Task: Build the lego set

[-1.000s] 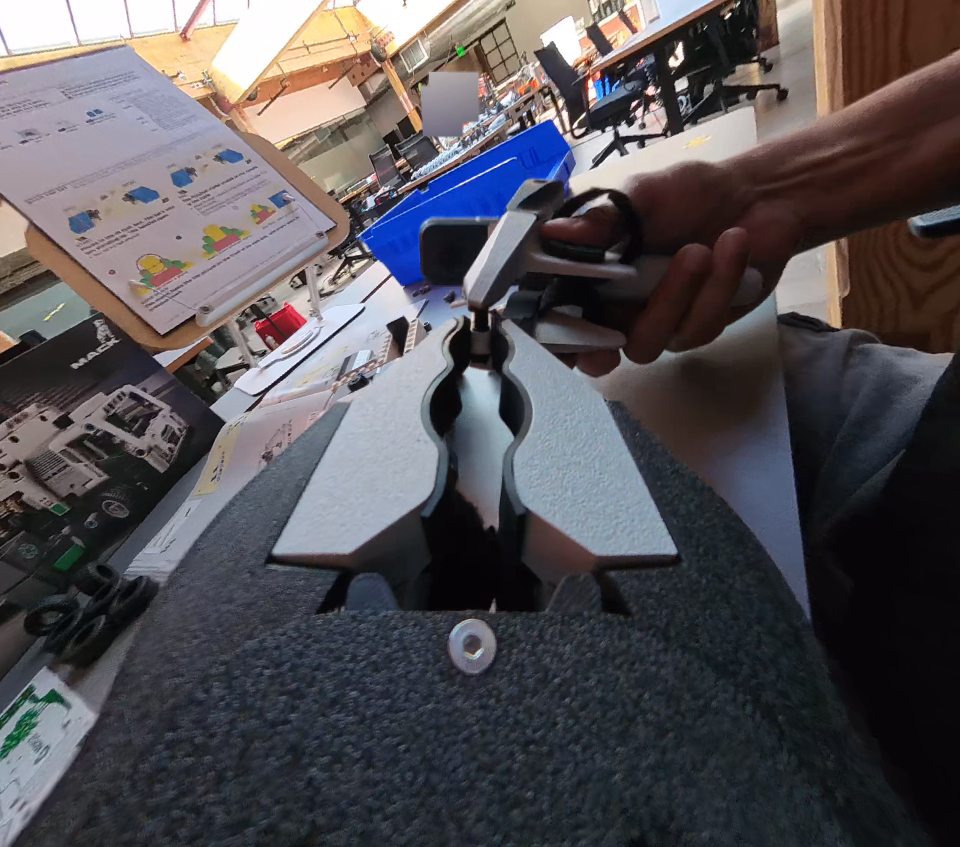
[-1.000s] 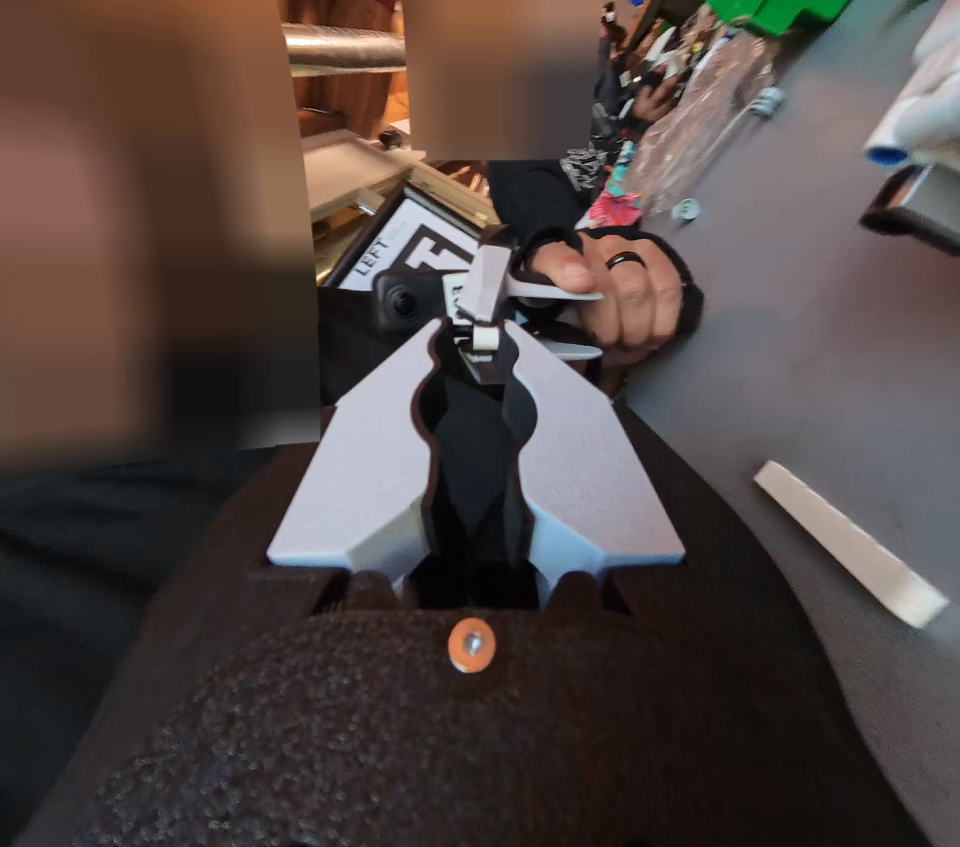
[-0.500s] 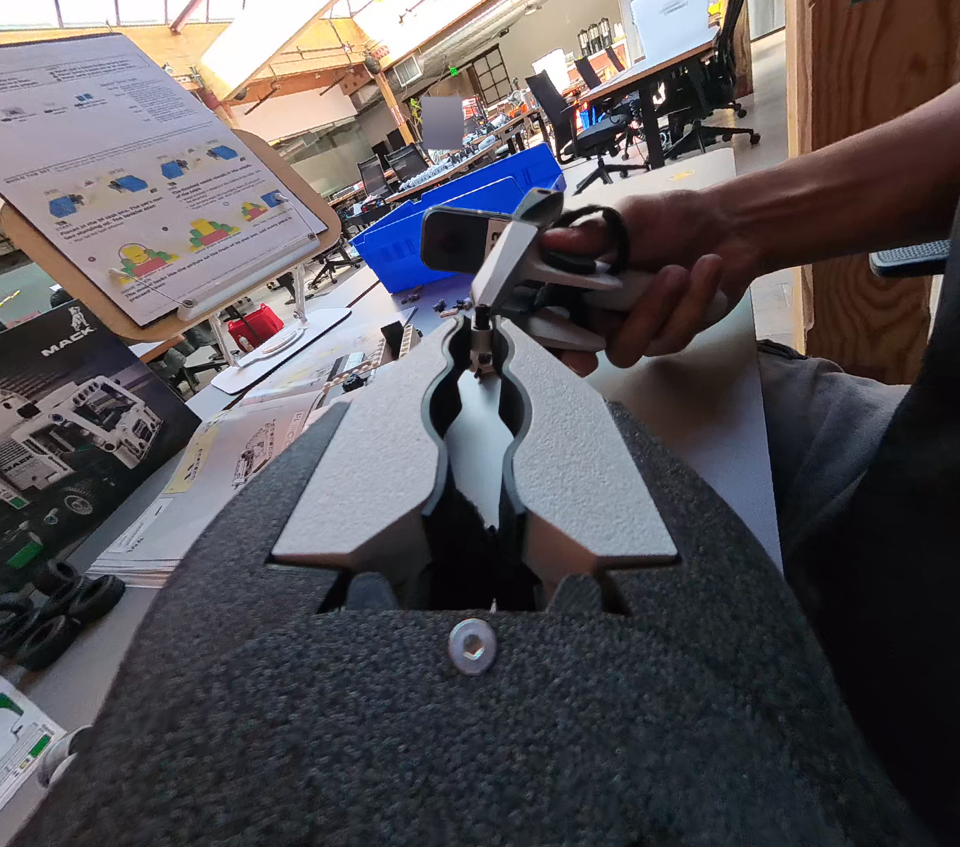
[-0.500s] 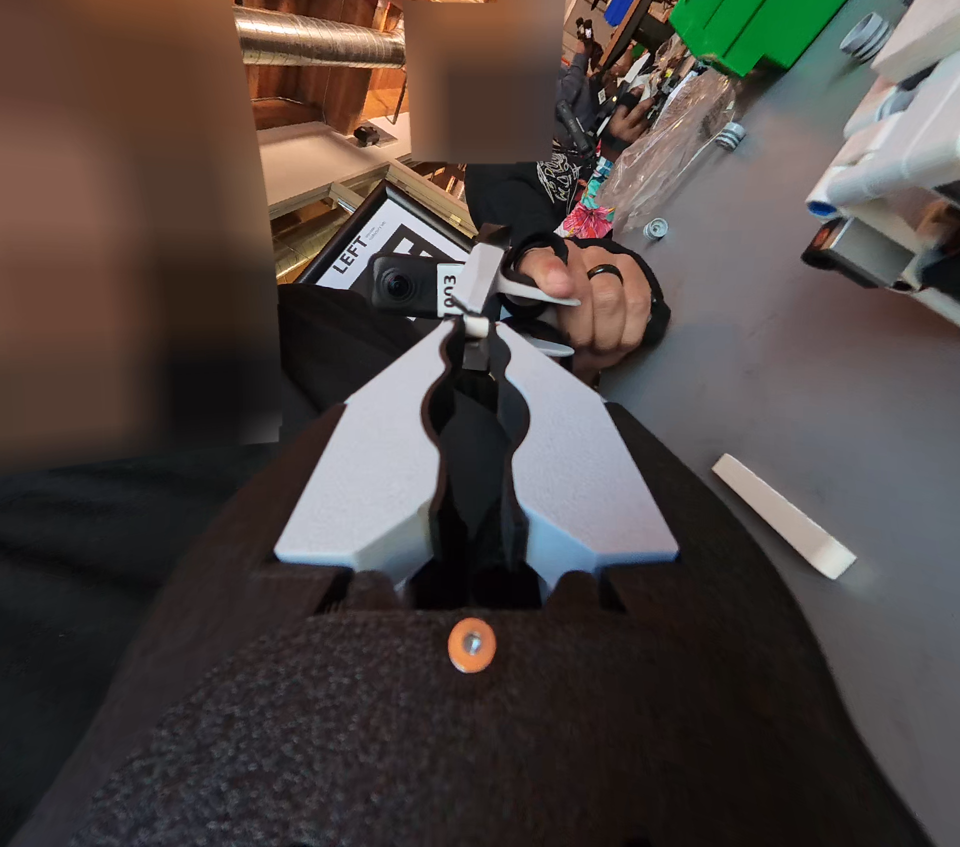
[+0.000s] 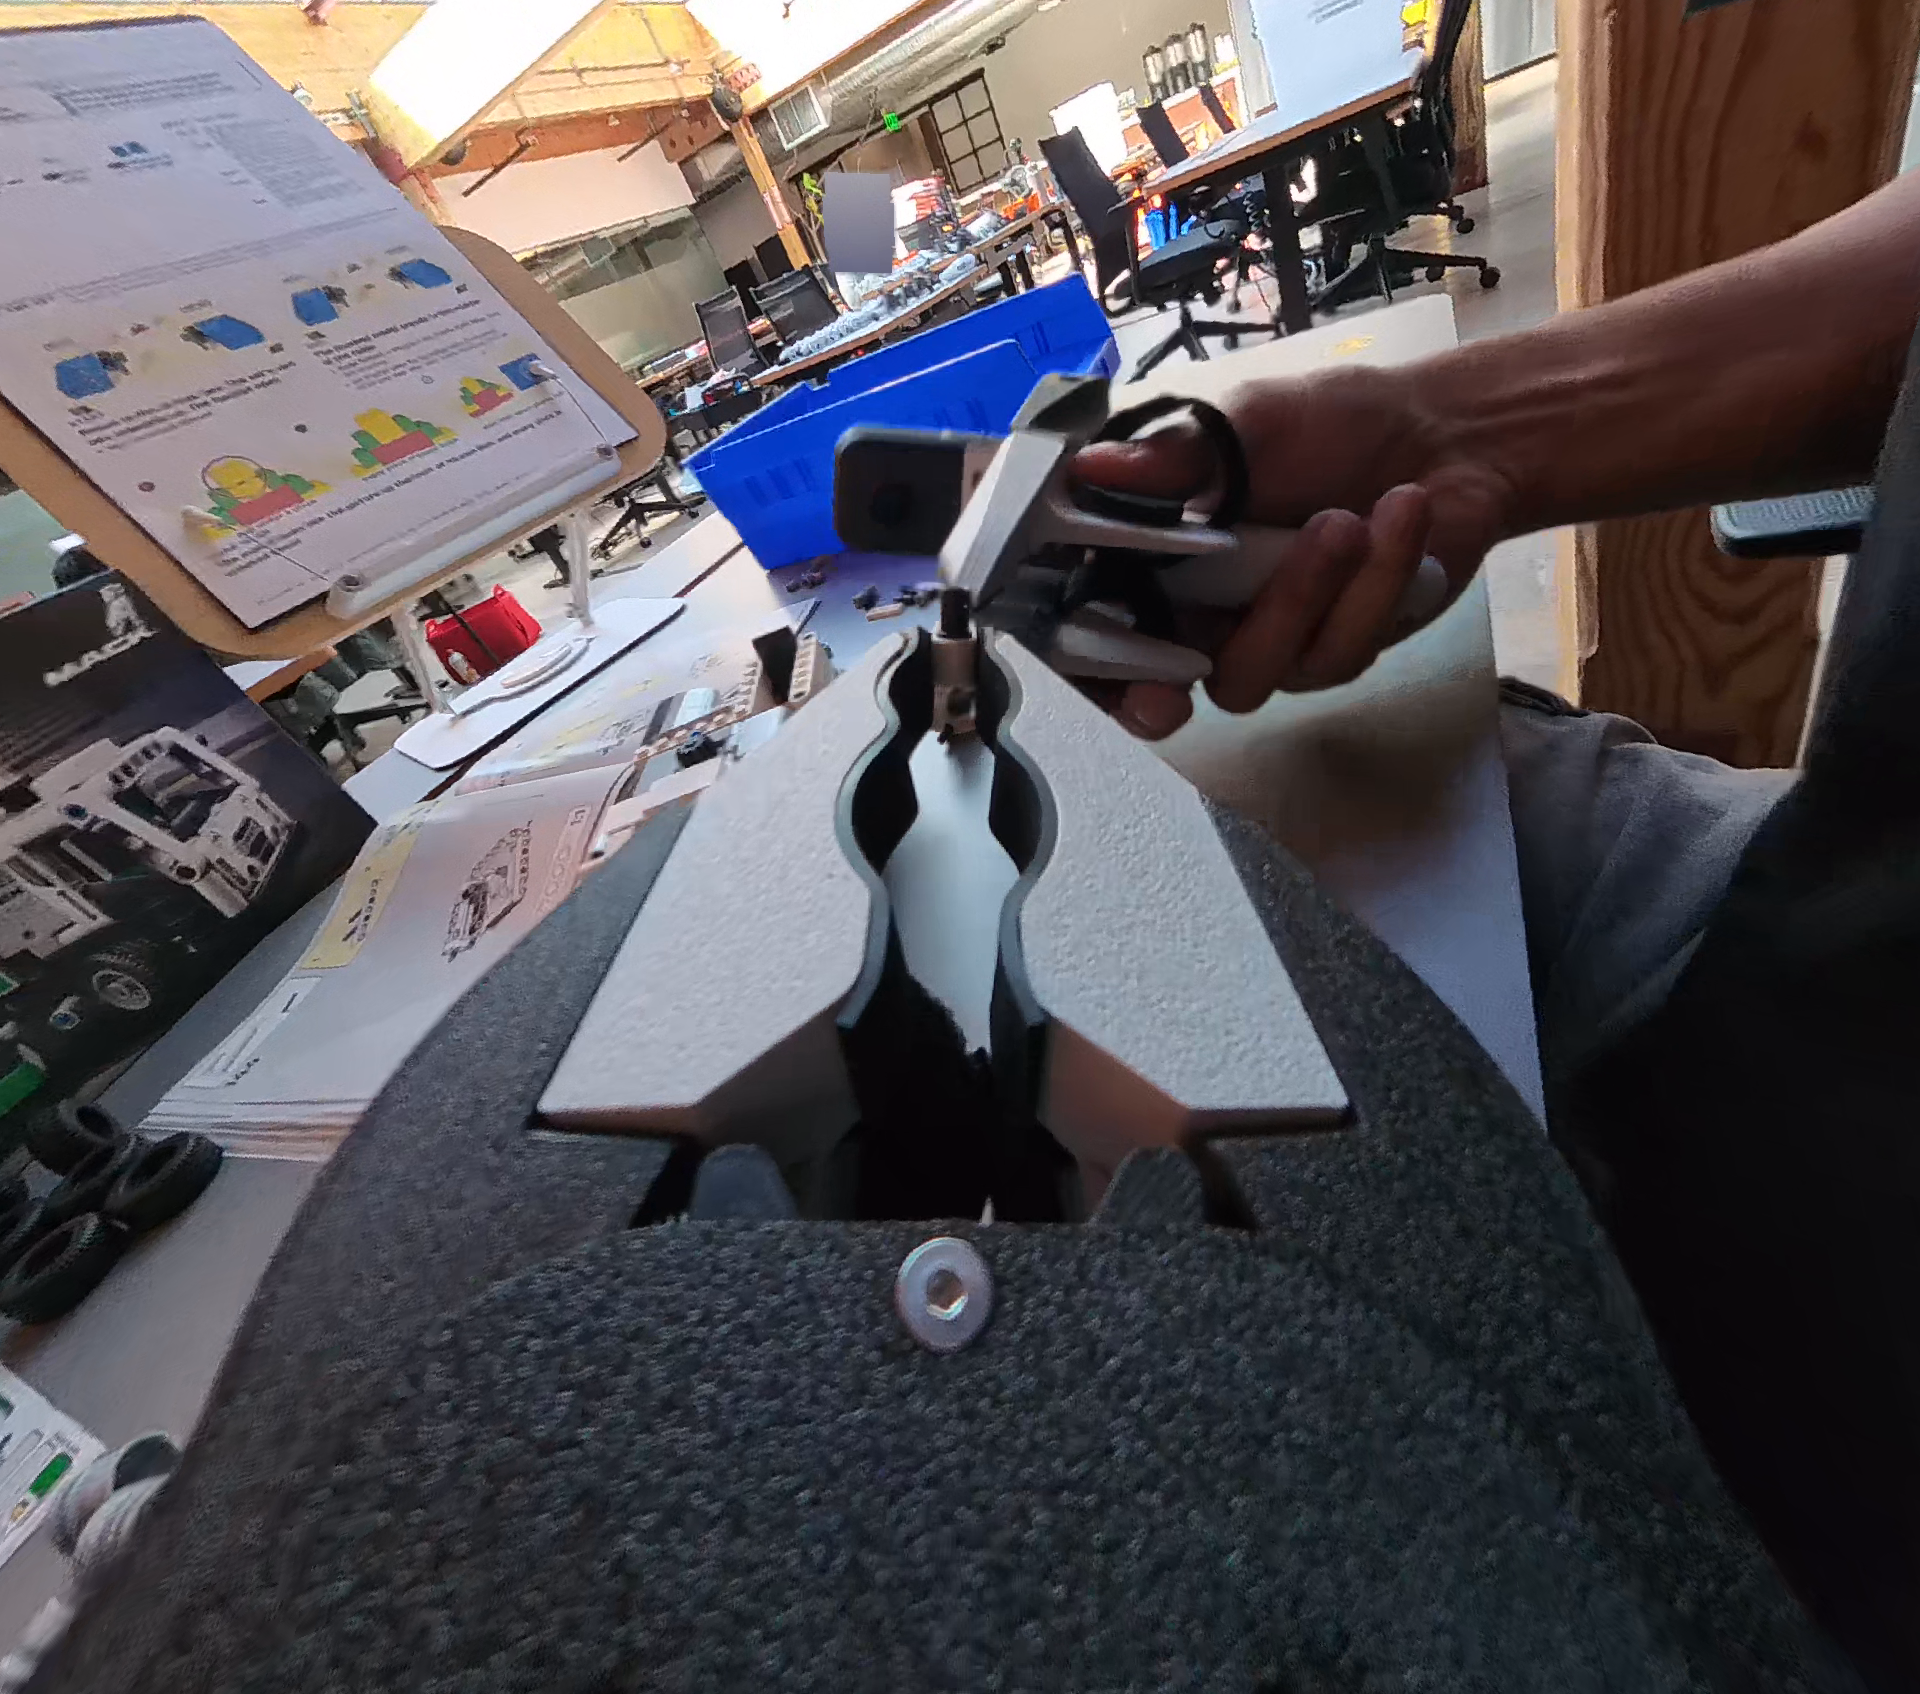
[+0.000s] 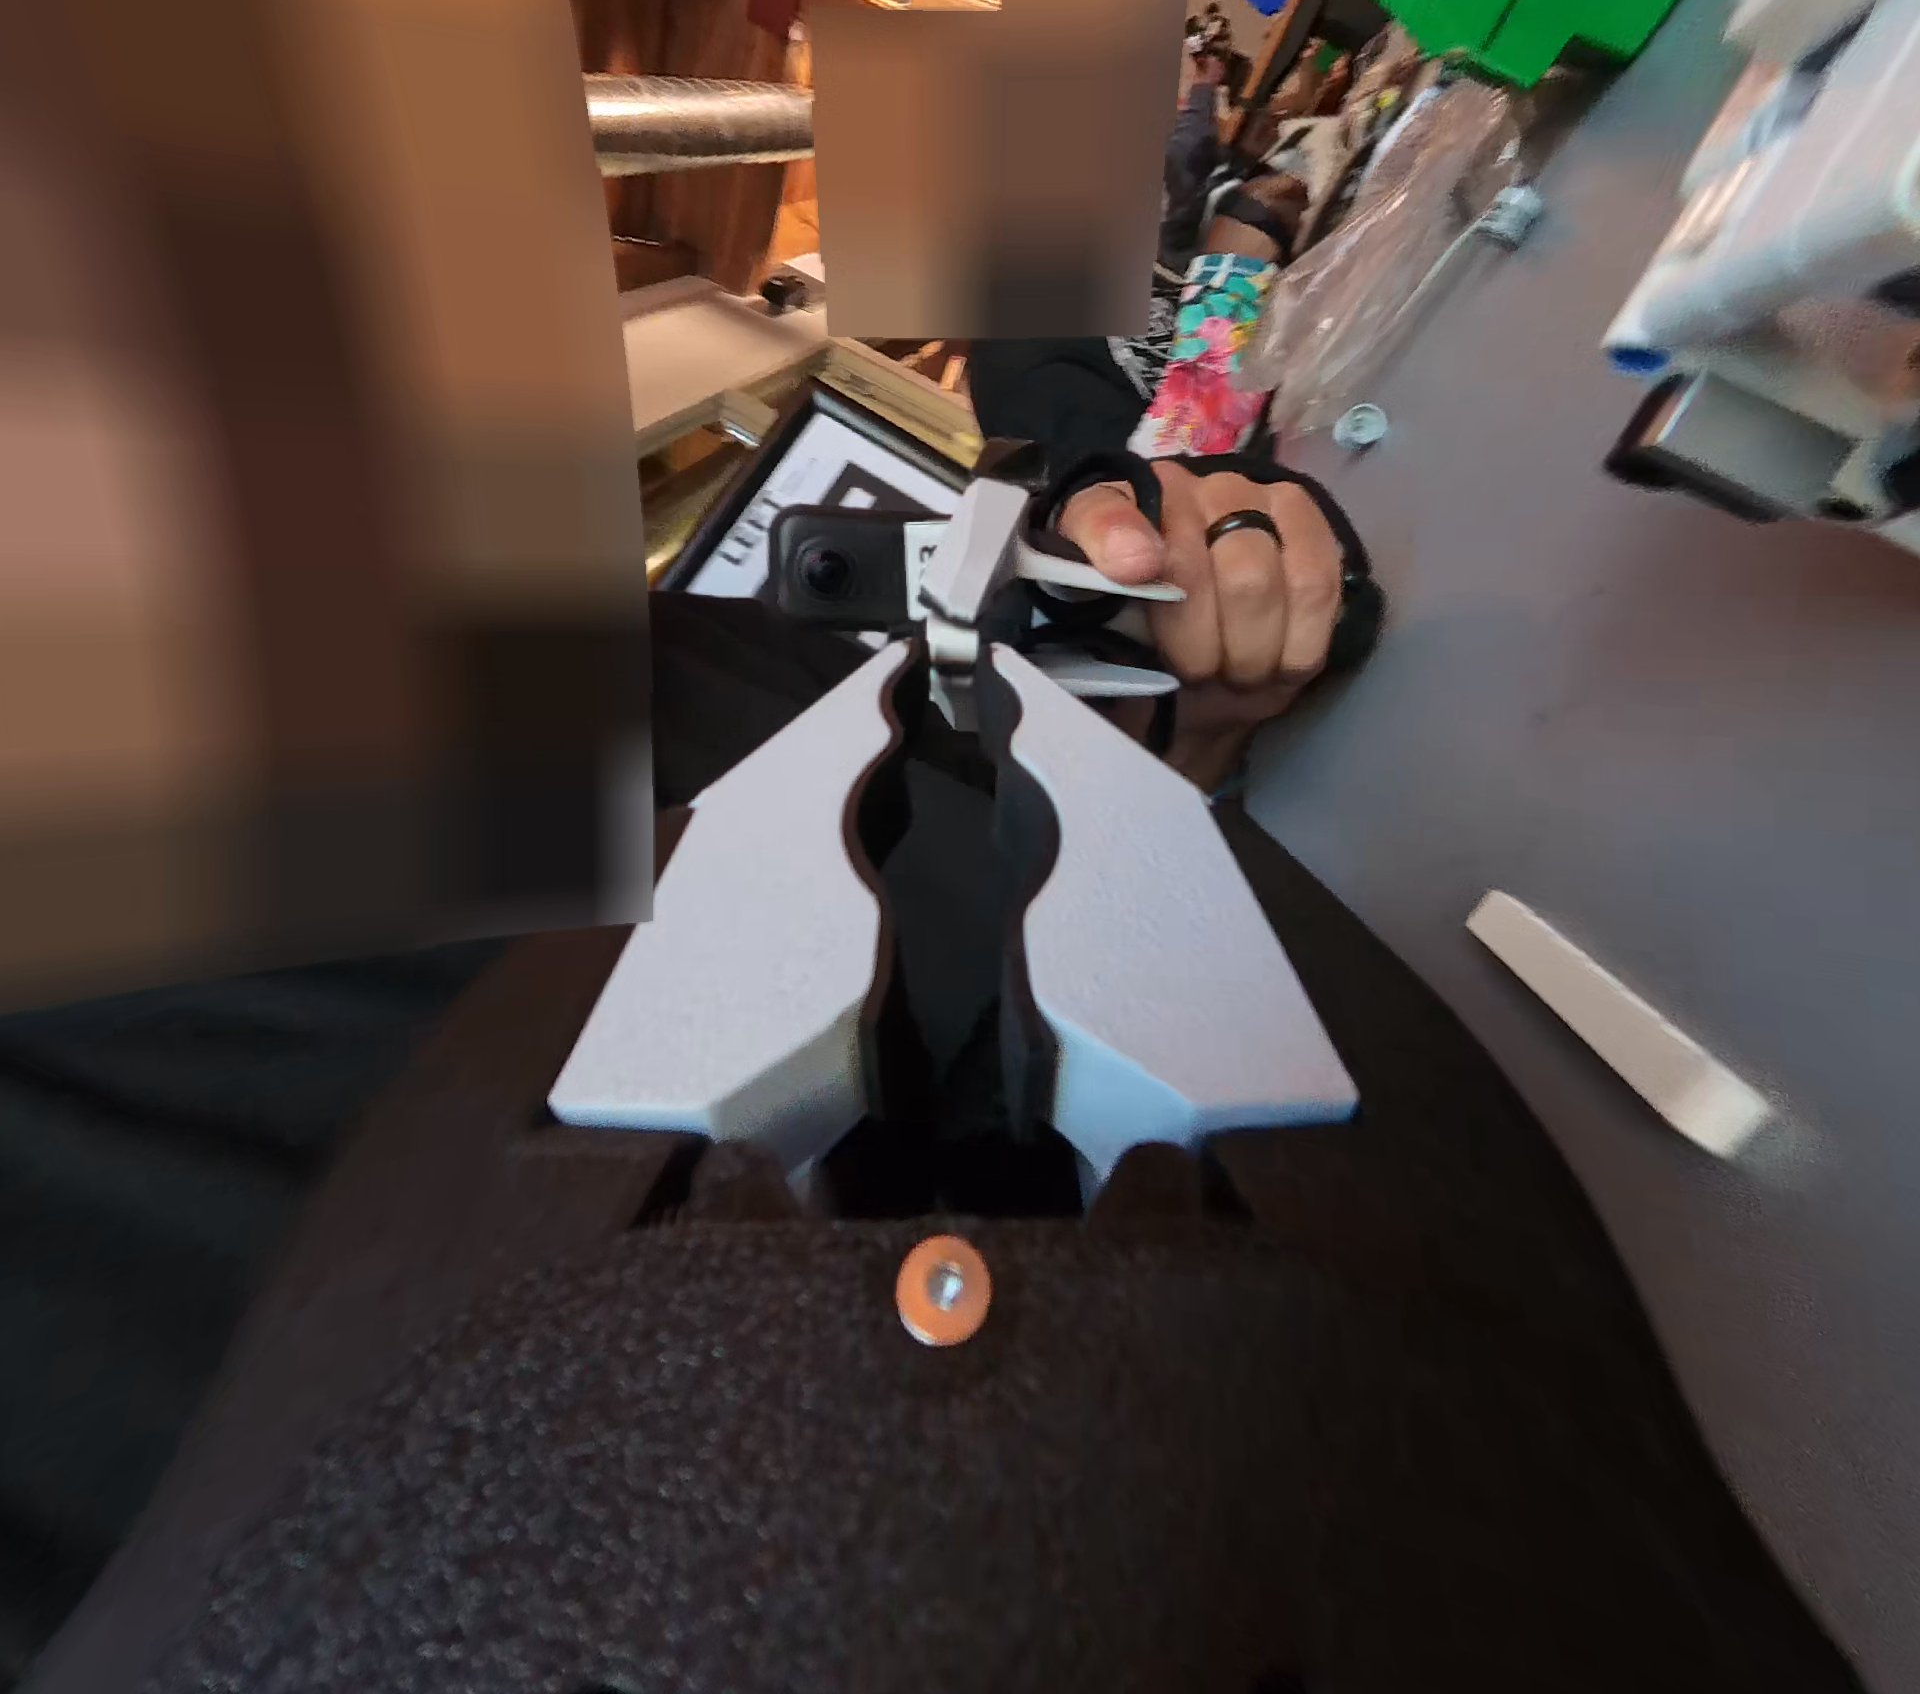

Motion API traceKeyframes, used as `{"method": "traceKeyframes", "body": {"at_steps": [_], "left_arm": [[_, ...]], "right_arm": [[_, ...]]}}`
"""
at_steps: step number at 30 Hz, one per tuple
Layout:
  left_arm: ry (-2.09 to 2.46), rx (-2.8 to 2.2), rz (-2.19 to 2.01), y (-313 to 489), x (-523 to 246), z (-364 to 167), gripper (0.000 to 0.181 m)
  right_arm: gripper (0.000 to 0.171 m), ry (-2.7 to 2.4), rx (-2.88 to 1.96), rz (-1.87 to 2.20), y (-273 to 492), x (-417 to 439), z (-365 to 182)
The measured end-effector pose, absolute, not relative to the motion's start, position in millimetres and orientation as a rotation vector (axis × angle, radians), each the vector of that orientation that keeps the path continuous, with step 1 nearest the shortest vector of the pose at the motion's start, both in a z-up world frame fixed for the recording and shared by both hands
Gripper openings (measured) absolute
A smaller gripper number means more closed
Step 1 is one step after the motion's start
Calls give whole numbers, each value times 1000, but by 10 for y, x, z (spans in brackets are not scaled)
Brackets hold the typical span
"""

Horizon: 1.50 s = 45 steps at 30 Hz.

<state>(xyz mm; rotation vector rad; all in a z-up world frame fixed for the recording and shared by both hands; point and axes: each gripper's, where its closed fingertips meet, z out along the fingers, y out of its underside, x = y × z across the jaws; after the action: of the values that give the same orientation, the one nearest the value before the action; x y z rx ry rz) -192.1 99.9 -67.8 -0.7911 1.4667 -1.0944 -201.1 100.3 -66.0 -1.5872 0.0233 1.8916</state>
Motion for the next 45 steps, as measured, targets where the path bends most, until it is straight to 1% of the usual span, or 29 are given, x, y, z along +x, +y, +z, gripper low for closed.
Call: {"method": "traceKeyframes", "body": {"at_steps": [3,5,8,10,11,13,18,21,22,24,29,37,39,41,45], "left_arm": [[1422,-902,-1122,1174,-1936,-678,7],[1401,-971,-1146,1267,-1923,-700,7],[1408,-1005,-1154,1294,-1900,-731,7],[1420,-1024,-1127,1304,-1875,-768,6],[1425,-1026,-1114,1305,-1864,-781,6],[1440,-1027,-1090,1295,-1847,-808,6],[1459,-1024,-1067,1280,-1833,-836,6],[1456,-1022,-1064,1283,-1835,-833,6],[1454,-1020,-1063,1283,-1837,-830,6],[1456,-1019,-1061,1280,-1835,-834,6],[1480,-1015,-1052,1257,-1824,-860,6],[1482,-1003,-1051,1245,-1830,-857,6],[1493,-998,-1036,1233,-1823,-873,6],[1502,-993,-1023,1222,-1818,-886,6],[1499,-989,-1024,1221,-1821,-880,6]], "right_arm": [[9,-17,-1637,1617,921,-1593,-512],[9,-69,-1763,1276,822,-1238,-531],[17,-200,-2106,658,575,-723,-935],[21,-266,-2313,389,346,-503,-1213],[22,-299,-2389,317,242,-468,-1332],[21,-330,-2462,285,145,-519,-1501],[23,-447,-2466,430,182,-748,-1681],[20,-527,-2486,327,231,-715,-1737],[17,-531,-2478,292,245,-722,-1734],[14,-514,-2466,236,241,-747,-1729],[14,-396,-2435,132,267,-730,-1760],[14,-346,-2414,109,267,-753,-1778],[11,-328,-2390,121,264,-764,-1777],[4,-322,-2373,103,272,-747,-1778],[3,-387,-2393,50,256,-701,-1747]]}}
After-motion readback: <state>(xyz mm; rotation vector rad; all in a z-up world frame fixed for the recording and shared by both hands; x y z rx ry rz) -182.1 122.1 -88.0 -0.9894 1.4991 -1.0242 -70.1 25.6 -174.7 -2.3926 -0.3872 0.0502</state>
